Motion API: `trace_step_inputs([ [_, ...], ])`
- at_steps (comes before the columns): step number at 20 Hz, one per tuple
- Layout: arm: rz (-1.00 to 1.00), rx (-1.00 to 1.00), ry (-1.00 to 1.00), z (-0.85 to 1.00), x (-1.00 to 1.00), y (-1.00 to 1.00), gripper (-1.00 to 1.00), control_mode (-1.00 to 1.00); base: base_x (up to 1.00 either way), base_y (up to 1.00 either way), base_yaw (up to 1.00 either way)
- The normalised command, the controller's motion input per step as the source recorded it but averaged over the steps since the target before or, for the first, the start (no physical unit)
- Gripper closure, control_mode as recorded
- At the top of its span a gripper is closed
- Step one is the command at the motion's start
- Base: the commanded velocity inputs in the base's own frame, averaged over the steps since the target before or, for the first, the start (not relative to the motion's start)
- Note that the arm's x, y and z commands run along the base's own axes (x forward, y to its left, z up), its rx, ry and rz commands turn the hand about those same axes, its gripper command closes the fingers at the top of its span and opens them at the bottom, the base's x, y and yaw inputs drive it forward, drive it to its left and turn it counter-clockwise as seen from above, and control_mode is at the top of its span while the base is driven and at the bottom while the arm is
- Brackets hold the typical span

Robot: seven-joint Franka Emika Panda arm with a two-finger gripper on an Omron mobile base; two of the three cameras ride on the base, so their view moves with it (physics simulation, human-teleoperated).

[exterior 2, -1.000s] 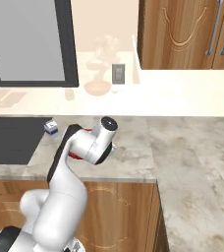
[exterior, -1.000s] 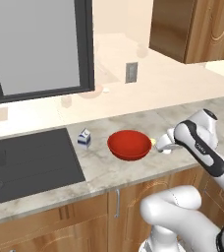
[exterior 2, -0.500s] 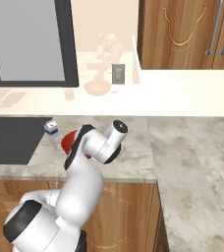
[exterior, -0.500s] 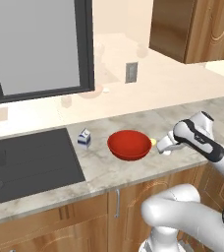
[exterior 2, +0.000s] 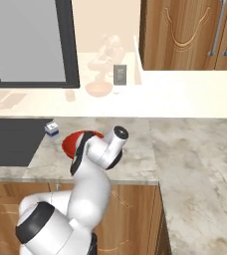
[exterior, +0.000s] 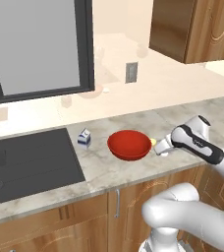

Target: Gather the eggs and milk located in the vicinity of the sink area and place them right next to the bowl.

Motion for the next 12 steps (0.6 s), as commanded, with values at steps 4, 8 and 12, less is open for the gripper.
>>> trace_step_inputs([
  [4, 0.24, 0.0, -0.19, -0.16, 0.0, -0.37, 1.0, -1.0, 0.0, 0.0, 0.0],
  [8, 0.22, 0.0, -0.16, -0.12, 0.0, -0.27, 1.0, -1.0, 0.0, 0.0, 0.0],
  [12, 0.23, 0.0, -0.12, -0.17, 0.14, -0.19, 1.0, -1.0, 0.0, 0.0, 0.0],
])
